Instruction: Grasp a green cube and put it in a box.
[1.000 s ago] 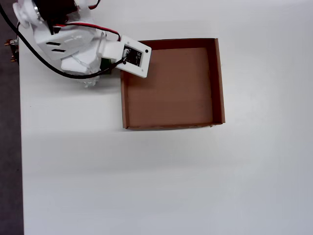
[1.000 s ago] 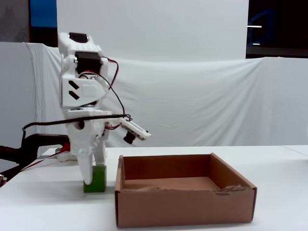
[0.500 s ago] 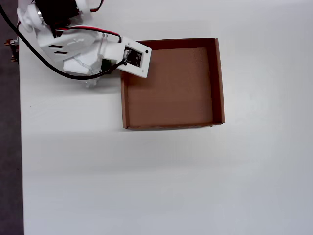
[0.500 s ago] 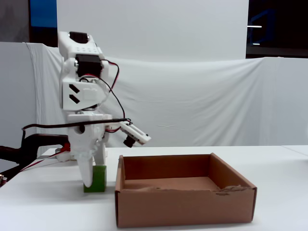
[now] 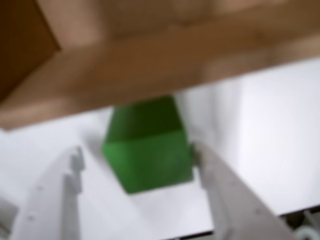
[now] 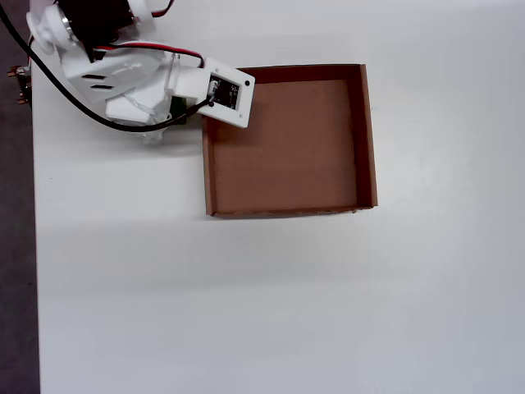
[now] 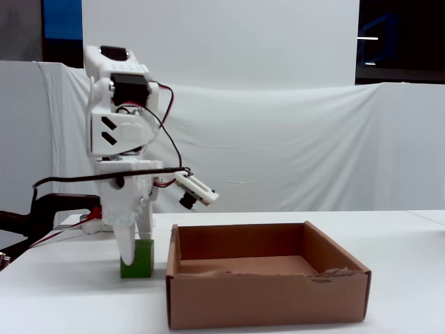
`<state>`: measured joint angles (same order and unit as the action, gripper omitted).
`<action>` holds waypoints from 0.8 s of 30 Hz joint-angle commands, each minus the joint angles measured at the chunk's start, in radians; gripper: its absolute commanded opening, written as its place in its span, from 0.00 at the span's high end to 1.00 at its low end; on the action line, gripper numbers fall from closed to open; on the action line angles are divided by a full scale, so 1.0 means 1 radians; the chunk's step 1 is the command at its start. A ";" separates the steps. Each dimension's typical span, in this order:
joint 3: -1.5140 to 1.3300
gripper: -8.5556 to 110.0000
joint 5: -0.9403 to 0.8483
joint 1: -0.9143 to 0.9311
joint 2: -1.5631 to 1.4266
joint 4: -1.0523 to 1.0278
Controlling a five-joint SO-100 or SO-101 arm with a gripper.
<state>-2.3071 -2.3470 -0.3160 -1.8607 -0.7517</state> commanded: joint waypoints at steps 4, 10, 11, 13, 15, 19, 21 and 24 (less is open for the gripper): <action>0.051 0.70 -0.023 -0.008 -0.071 -0.002; 0.034 0.72 -0.023 -0.008 -0.084 0.008; 0.031 0.73 -0.023 -0.008 -0.087 0.008; 0.028 0.73 -0.023 -0.008 -0.094 0.008; 0.025 0.74 -0.023 -0.008 -0.098 0.006; 0.017 0.74 -0.023 -0.008 -0.104 0.008; 0.017 0.74 -0.023 -0.008 -0.104 0.008; 0.015 0.74 -0.023 -0.008 -0.103 0.011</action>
<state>-2.3086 -2.3470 -0.3160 -1.9159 -0.7517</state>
